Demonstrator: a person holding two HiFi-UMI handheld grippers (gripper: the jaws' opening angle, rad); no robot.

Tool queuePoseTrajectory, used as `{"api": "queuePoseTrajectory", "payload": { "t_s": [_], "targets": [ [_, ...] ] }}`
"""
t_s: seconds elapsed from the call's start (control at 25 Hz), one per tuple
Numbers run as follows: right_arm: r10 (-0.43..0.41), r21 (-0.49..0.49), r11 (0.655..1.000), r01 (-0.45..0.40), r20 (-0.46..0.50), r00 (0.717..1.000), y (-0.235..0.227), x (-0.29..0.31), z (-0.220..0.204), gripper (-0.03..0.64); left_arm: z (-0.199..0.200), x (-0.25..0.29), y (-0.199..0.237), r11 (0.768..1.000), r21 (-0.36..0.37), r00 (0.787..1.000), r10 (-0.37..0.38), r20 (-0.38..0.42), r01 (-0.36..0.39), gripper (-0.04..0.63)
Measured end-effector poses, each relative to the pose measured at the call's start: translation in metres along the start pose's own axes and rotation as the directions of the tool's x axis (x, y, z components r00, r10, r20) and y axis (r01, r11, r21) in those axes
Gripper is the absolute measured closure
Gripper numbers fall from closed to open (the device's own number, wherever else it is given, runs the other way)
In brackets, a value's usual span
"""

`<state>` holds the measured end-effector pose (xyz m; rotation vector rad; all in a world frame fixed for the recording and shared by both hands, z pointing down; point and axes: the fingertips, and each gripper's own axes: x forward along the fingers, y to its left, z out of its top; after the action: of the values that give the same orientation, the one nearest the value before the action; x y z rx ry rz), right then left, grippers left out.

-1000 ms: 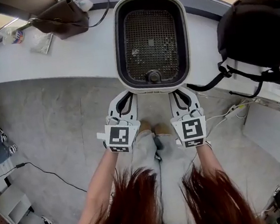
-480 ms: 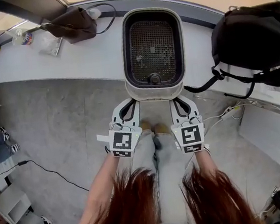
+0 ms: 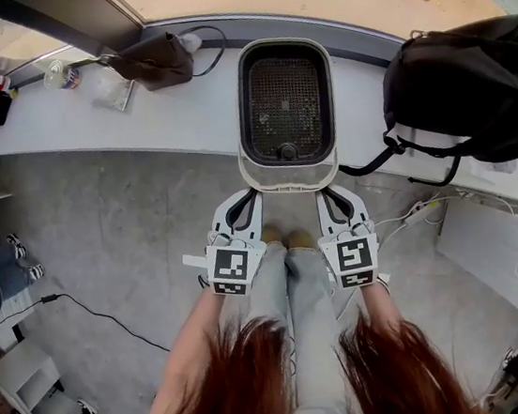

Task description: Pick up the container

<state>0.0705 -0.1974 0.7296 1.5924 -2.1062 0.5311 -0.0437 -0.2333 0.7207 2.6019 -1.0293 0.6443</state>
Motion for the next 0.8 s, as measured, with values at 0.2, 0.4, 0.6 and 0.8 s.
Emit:
{"api": "queuePoseTrajectory", "payload": {
  "t_s": [0.2, 0.4, 0.6, 0.8],
  "targets": [
    [0.013, -0.011, 1.000, -0.013, -0.002, 1.000, 0.000, -0.011, 0.016, 0.592, 0.017, -0.008, -0.002, 1.000, -0.004, 1.000, 0.006, -0.002, -0.006, 0.580],
    [0.010, -0.009, 1.000, -0.010, 0.007, 1.000, -0.003, -0.017, 0.028, 0.592, 0.030, -0.011, -0.001, 1.000, 0.005, 1.000, 0.014, -0.001, -0.014, 0.580],
    [0.004, 0.007, 1.000, -0.004, 0.023, 1.000, -0.006, -0.021, 0.038, 0.592, 0.040, -0.012, 0.002, 0.999, 0.013, 0.999, 0.032, -0.002, -0.032, 0.580],
    [-0.011, 0.032, 0.999, 0.009, 0.035, 0.999, -0.007, -0.023, 0.046, 0.592, 0.048, -0.015, 0.008, 0.998, 0.012, 0.998, 0.061, -0.002, -0.061, 0.578]
  ]
}}
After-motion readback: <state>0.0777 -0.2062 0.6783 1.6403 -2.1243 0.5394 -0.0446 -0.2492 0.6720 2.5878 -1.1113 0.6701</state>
